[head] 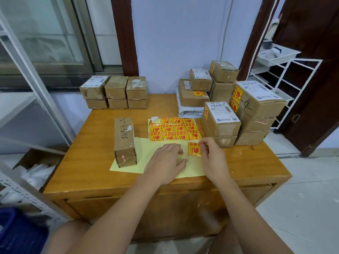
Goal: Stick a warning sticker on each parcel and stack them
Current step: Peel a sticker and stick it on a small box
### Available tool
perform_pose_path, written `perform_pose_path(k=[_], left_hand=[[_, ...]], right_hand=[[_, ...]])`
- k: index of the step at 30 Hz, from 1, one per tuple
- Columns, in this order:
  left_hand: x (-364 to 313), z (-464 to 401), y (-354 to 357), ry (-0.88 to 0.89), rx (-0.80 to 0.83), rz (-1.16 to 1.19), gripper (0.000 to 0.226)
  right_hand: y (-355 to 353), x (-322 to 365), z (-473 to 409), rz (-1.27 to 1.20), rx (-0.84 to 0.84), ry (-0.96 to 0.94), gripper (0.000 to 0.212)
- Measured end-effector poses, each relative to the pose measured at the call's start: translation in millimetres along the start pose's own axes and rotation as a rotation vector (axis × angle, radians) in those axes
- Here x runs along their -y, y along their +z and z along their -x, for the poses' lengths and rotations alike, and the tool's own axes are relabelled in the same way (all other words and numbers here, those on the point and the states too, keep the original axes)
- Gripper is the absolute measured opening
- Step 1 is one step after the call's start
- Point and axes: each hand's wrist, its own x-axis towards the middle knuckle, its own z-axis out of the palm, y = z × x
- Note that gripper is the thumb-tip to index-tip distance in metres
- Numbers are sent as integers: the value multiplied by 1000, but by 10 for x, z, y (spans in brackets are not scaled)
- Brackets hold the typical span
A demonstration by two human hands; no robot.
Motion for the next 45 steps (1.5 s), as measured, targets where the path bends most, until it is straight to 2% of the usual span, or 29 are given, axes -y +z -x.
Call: perform_pose_path(k=[7, 15, 17, 20, 22, 24, 27, 30, 34, 37, 41, 45], left_hand=[[-24, 100, -52, 5, -168, -60, 23], [-35, 181, -177, 54, -63, -81, 36], [-34, 279, -314, 109, -118, -63, 35], [35, 409, -628, 142, -267, -45, 31], [163, 469, -866, 114, -357, -7, 27], [352, 514, -1082, 49, -432, 51, 23], [663, 545, -1312, -140, -490, 160, 20], [930, 510, -1391, -328, -454, 311, 31], [1144, 363, -1298, -446, -327, 320, 64], [1189, 243, -1223, -510, -245, 478, 93], [1210, 147, -1119, -502, -198, 604, 92], [1225, 145, -1032, -510, -231, 761, 86]], right_hand=[[-64, 49, 11, -87, -37, 61, 11], [-83, 86, 29, -54, -16, 98, 16], [-90, 118, 55, 45, -30, 33, 16], [-59, 231, 120, 244, -56, -215, 15], [-5, 403, 124, 224, -92, -286, 15], [73, 626, 72, 116, -109, -281, 16], [198, 986, -68, -93, -63, -233, 14], [388, 1299, -249, -188, 8, -212, 10], [682, 1654, -493, -245, 70, -230, 9], [902, 1830, -672, -301, 107, -173, 9], [1122, 1902, -837, -252, 121, -102, 11], [1262, 1864, -884, -234, 170, -58, 15]])
